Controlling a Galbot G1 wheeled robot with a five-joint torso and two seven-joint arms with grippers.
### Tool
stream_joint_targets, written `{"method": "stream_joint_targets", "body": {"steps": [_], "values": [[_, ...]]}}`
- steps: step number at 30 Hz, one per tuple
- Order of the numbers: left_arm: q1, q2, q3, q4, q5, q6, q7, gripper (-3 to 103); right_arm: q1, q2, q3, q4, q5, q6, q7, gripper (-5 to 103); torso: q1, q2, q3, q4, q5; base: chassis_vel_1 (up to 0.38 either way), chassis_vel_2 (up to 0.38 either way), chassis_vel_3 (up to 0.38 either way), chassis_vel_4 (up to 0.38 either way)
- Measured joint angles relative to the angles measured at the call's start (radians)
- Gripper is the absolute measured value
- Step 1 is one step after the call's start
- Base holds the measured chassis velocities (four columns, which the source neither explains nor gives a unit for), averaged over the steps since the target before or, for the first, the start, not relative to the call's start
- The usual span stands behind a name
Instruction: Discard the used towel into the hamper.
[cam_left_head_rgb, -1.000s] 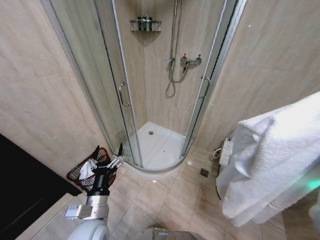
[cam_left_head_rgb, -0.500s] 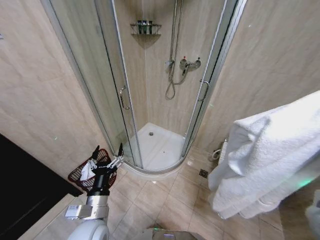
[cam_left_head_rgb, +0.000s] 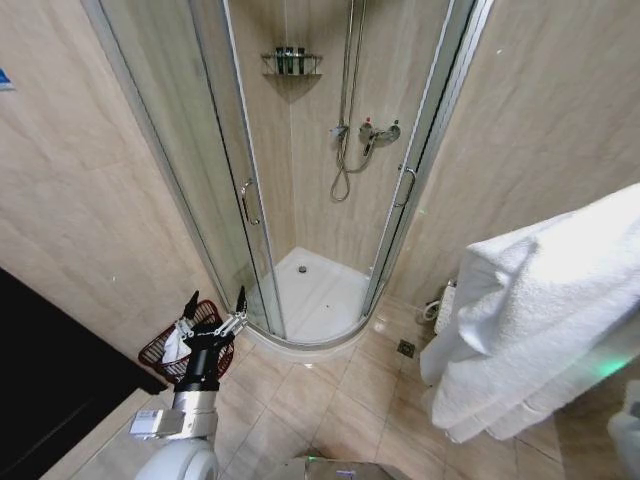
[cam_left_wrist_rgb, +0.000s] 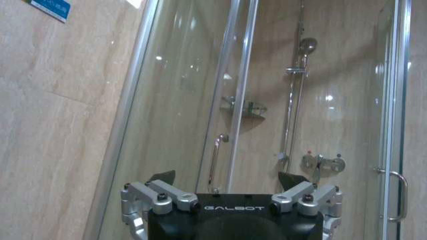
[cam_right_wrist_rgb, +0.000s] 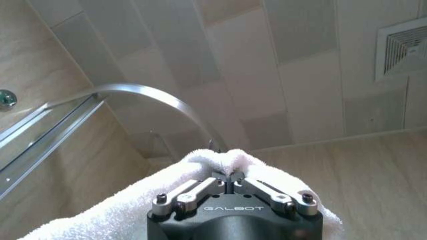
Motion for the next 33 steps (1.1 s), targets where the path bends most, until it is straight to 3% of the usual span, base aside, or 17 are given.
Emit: {"method": "stream_joint_targets", "body": {"steps": [33], "values": [[0.0, 0.0, 0.0, 0.0, 0.0, 0.0, 0.0, 100, 0.004, 0.006, -0.007, -0.018, -0.004, 0.023, 0.002, 2, -0.006, -0.013, -0.007, -0.0001, 0.0, 0.014, 0.01, 0.012, 0.013]]}}
